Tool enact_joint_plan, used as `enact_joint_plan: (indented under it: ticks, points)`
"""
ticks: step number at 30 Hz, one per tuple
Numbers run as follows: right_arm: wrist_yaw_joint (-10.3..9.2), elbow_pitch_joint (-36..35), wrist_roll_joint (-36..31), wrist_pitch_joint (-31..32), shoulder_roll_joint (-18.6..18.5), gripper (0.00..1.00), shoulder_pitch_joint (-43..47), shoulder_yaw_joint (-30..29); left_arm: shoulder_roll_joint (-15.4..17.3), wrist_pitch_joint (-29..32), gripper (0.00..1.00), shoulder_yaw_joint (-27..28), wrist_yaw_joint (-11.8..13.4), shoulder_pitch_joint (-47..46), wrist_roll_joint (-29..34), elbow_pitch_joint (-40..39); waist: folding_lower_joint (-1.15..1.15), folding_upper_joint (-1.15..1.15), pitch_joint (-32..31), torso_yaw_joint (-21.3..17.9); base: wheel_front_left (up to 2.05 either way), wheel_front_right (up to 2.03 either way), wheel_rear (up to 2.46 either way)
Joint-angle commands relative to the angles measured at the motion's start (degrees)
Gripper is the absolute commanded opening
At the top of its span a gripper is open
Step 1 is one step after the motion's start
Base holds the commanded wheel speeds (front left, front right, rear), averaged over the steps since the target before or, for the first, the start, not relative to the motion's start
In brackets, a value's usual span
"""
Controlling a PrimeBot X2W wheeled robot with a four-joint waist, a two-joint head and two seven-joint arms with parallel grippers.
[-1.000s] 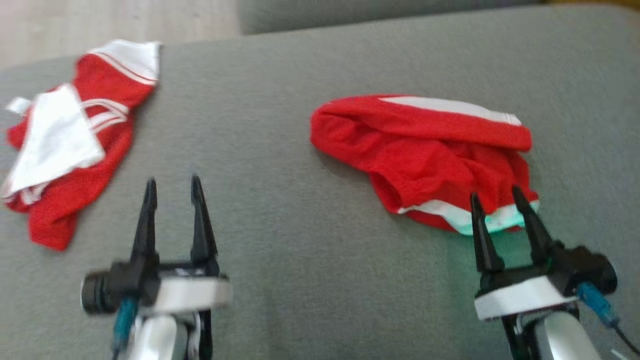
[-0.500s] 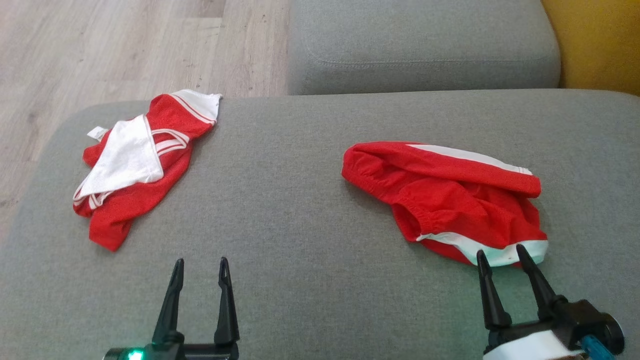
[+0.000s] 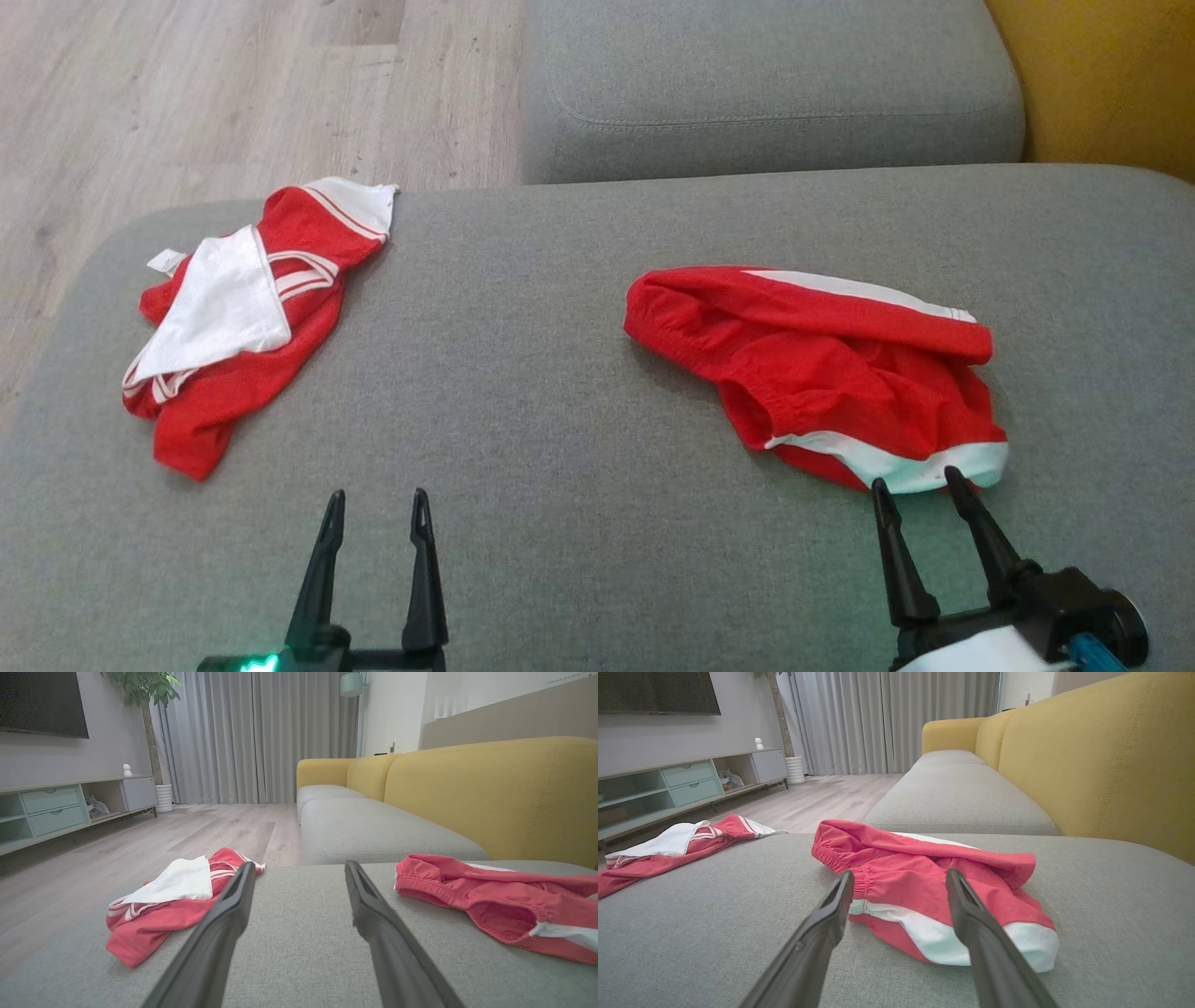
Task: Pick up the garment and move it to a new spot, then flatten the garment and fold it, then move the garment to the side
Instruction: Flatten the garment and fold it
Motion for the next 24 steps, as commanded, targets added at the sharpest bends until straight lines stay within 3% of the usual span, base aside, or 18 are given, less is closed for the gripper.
enact_joint_plan:
  ticks: [1,14,20,24]
  points:
    - [-0.04,-1.9,-0.38,-0.14,-0.3,1.0,-1.68,1.55,-0.17,-0.46,1.0,1.94,0.31,-1.66,0.28,-1.54,0.0,0.0,-0.01,-0.09,0.0,0.0,0.0]
    - [-0.04,-1.97,-0.06,-0.14,-0.3,1.0,-2.86,2.05,-0.17,-0.46,1.0,1.15,-0.12,-1.93,0.91,-0.25,0.0,0.0,1.27,-1.85,0.0,0.0,0.0]
    - [-0.04,-2.17,-0.1,-0.14,-0.3,1.0,-3.59,2.67,-0.17,-0.46,1.0,0.59,-0.81,-3.1,1.2,0.72,0.0,0.0,2.89,-5.19,0.0,0.0,0.0]
    - [-0.04,-2.63,-0.39,-0.14,-0.3,1.0,-4.54,2.9,-0.17,-0.46,1.0,-1.1,-2.66,-5.5,1.72,3.32,0.0,0.0,4.68,-8.35,0.0,0.0,0.0]
